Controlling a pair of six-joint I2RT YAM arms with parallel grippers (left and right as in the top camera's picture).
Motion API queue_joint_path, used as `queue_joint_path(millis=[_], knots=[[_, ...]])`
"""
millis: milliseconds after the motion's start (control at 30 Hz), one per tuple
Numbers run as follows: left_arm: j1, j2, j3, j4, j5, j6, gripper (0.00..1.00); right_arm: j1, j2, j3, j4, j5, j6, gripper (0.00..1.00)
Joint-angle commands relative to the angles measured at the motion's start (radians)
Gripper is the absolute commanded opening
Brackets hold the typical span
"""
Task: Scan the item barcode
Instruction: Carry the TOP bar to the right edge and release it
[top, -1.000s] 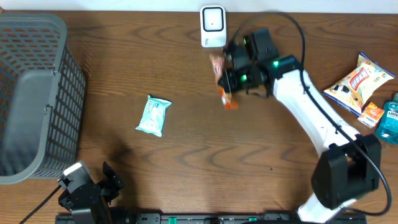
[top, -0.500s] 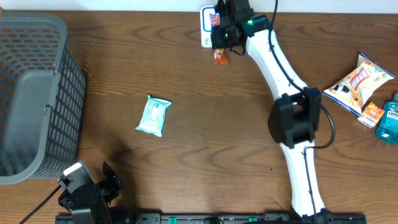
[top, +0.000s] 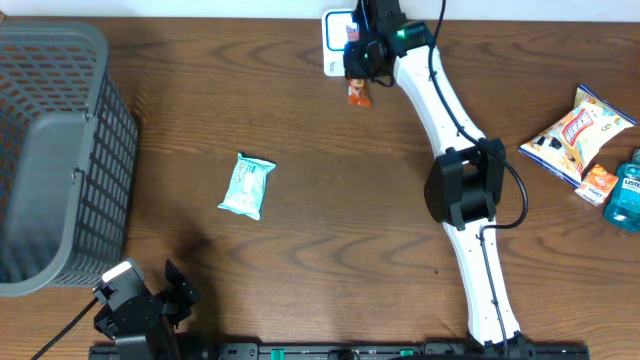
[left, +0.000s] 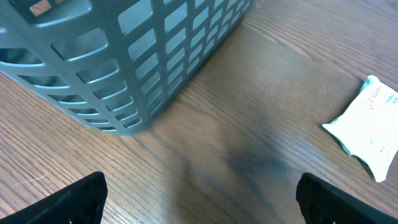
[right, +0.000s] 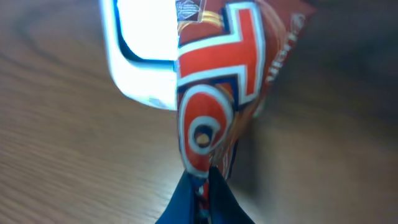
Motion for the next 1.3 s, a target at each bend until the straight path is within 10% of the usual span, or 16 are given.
queue_joint_path(millis=[0, 267, 833, 933, 1000, 1100, 1267], knots=[[0.002, -0.001, 0.010, 0.000, -0.009, -0.009, 0.97, -0.032, -0.104, 0.032, -0.143, 0.171, 0.011, 0.01], [0.002, -0.001, 0.010, 0.000, -0.009, -0.009, 0.97, -0.130, -0.130, 0.026, -0.380, 0.487, 0.057, 0.01], [0.002, -0.001, 0.010, 0.000, -0.009, -0.009, 0.97, -0.524, -0.115, -0.326, -0.065, 0.509, 0.057, 0.01], [0.002, -0.001, 0.010, 0.000, -0.009, -0.009, 0.97, -0.557, -0.116, -0.333, -0.079, 0.521, 0.085, 0.20], [0.002, -0.001, 0.010, 0.000, -0.009, -0.009, 0.97, -0.568, -0.132, -0.317, -0.106, 0.520, 0.127, 0.59], [0.002, -0.001, 0.010, 0.000, -0.009, -0.009, 0.97, -0.557, -0.177, -0.286, -0.138, 0.521, 0.159, 0.87], [0.002, -0.001, 0.010, 0.000, -0.009, -0.009, 0.97, -0.467, -0.322, -0.273, -0.154, 0.492, 0.181, 0.99]])
